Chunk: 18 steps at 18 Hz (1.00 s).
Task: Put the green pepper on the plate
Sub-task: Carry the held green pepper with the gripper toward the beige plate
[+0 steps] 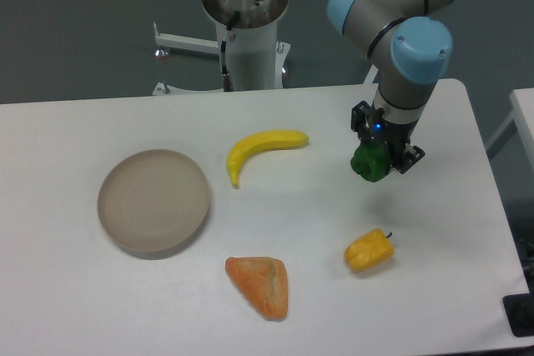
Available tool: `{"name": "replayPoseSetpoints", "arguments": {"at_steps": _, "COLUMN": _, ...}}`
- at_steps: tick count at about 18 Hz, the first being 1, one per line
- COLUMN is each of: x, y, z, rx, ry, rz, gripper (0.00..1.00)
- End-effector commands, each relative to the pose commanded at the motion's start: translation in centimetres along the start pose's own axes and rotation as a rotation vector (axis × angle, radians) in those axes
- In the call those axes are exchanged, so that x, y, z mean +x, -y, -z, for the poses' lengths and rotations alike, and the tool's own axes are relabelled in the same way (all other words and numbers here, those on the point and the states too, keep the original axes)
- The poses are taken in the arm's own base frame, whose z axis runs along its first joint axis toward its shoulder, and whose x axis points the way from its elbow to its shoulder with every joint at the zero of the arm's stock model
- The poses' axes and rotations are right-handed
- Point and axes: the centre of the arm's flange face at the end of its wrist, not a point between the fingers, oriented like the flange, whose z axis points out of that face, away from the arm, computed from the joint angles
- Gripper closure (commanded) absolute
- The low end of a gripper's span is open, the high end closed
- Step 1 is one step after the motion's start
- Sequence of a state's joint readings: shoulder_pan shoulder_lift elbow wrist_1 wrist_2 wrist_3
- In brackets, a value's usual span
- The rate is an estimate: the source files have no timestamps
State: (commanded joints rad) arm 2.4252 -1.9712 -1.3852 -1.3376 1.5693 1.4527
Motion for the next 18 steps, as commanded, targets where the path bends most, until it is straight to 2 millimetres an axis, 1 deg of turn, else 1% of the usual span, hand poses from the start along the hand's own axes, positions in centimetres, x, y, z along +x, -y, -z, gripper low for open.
{"name": "replayPoseSetpoints", "arguments": {"at_steps": 3, "x": -0.3, "y": 0.1, "z": 0.2, "rx": 0.001, "ry": 0.005, "rz": 0.003, "gripper": 0.77}}
{"name": "replayPoseSetpoints", "arguments": {"at_steps": 4, "x": -0.6, "y": 0.6, "z": 0.7, "rx": 0.004, "ry": 0.016, "rz": -0.003, "gripper": 0.77}}
{"name": "replayPoseSetpoints", "arguments": {"at_steps": 5, "x": -0.4, "y": 2.0, "z": 0.7, "rx": 0.003, "ry": 0.018, "rz": -0.023, "gripper": 0.77}}
{"name": "replayPoseSetpoints", "arguments": {"at_steps": 7, "x": 0.8, "y": 5.7, "z": -0.5, "rx": 0.002, "ry": 0.001, "rz": -0.067, "gripper": 0.77}}
{"name": "replayPoseSetpoints", "arguments": {"at_steps": 8, "x": 1.3, "y": 6.9, "z": -1.2, "rx": 0.001, "ry": -0.006, "rz": -0.066, "gripper": 0.77}}
{"name": "replayPoseSetpoints", "arguments": {"at_steps": 10, "x": 3.5, "y": 11.2, "z": -0.9, "rx": 0.004, "ry": 0.001, "rz": -0.055, "gripper": 0.77}}
{"name": "replayPoseSetpoints", "arguments": {"at_steps": 12, "x": 5.4, "y": 14.5, "z": -1.0, "rx": 0.009, "ry": -0.005, "rz": -0.052, "gripper": 0.77}}
{"name": "replayPoseSetpoints", "arguments": {"at_steps": 15, "x": 8.4, "y": 18.9, "z": -1.9, "rx": 0.008, "ry": -0.02, "rz": -0.063, "gripper": 0.78}}
{"name": "replayPoseSetpoints", "arguments": {"at_steps": 18, "x": 12.3, "y": 22.9, "z": -3.2, "rx": 0.002, "ry": -0.05, "rz": -0.107, "gripper": 0.78}}
